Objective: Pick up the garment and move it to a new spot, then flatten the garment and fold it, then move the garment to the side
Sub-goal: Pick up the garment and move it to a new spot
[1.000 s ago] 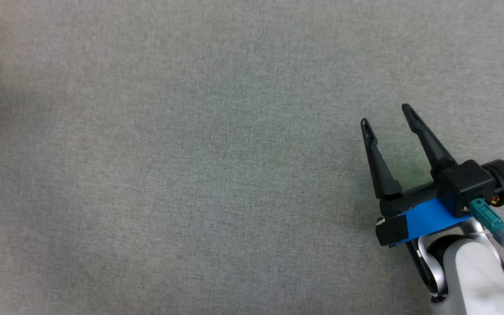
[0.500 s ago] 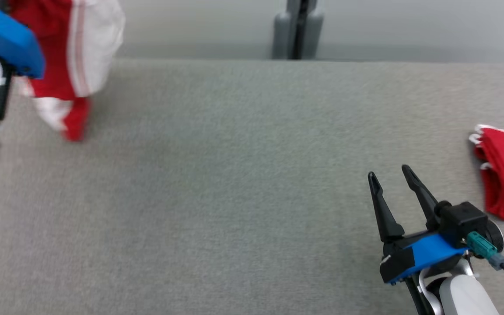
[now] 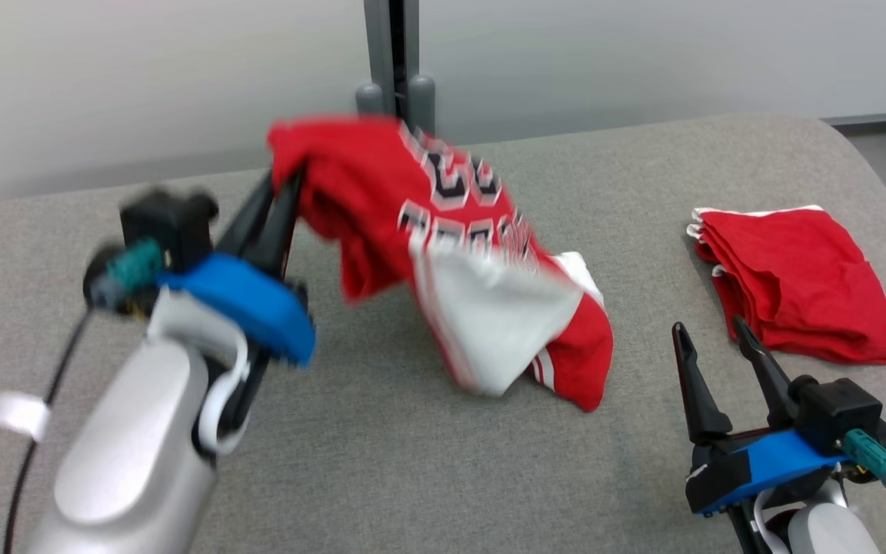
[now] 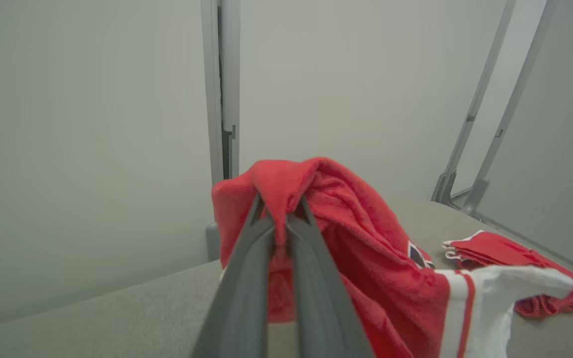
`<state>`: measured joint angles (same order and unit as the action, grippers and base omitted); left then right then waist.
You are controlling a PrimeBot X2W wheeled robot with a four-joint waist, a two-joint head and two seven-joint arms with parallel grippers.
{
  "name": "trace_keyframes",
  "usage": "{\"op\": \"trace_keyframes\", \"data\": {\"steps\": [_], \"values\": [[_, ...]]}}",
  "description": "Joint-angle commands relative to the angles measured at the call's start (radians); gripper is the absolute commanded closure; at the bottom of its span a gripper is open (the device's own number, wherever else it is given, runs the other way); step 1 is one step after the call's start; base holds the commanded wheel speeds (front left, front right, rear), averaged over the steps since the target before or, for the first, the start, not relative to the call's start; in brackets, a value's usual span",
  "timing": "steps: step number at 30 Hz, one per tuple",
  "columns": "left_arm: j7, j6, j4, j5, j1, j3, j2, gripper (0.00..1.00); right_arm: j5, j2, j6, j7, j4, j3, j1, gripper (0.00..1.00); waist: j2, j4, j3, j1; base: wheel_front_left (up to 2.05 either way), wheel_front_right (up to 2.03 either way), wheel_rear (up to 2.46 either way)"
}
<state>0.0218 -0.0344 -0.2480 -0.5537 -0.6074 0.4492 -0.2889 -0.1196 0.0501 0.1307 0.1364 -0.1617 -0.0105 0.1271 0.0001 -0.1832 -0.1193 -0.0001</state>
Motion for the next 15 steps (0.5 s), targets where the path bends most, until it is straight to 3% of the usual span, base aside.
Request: {"op": "trace_keyframes", "data": {"steps": [1,9,10,11,12,15], "values": [[-0.030,0.015,-0.047,0.008,0.085,0.008,-0.015,1.00,-0.010,0.001,0.000,0.011,-0.007,0.000,-0.012,0.00,-0.0001,-0.006,-0.014,0.0001,0.00,0.00,0.00],[-0.137,0.035,-0.315,0.011,0.233,0.013,-0.031,1.00,-0.013,0.001,0.000,0.033,-0.037,0.012,0.009,0.00,-0.0001,-0.017,-0.050,0.0001,0.00,0.00,0.00],[-0.158,0.036,-0.336,0.010,0.233,0.007,-0.029,0.80,-0.012,0.001,0.000,0.035,-0.042,0.013,0.011,0.00,-0.0001,-0.016,-0.051,0.0001,0.00,0.00,0.00],[-0.178,0.035,-0.353,0.008,0.233,0.002,-0.025,0.15,-0.011,0.001,0.000,0.037,-0.046,0.015,0.012,0.00,-0.0001,-0.014,-0.051,0.0001,0.00,0.00,0.00],[-0.198,0.033,-0.369,0.001,0.233,-0.003,-0.019,0.00,-0.009,0.001,0.000,0.039,-0.052,0.015,0.013,0.00,-0.0001,-0.012,-0.050,0.0001,0.00,0.00,0.00],[-0.237,0.023,-0.399,-0.007,0.227,-0.008,-0.001,0.00,-0.007,0.001,0.000,0.043,-0.068,0.017,0.013,0.00,-0.0001,-0.003,-0.038,0.0001,0.00,0.00,0.00]]}}
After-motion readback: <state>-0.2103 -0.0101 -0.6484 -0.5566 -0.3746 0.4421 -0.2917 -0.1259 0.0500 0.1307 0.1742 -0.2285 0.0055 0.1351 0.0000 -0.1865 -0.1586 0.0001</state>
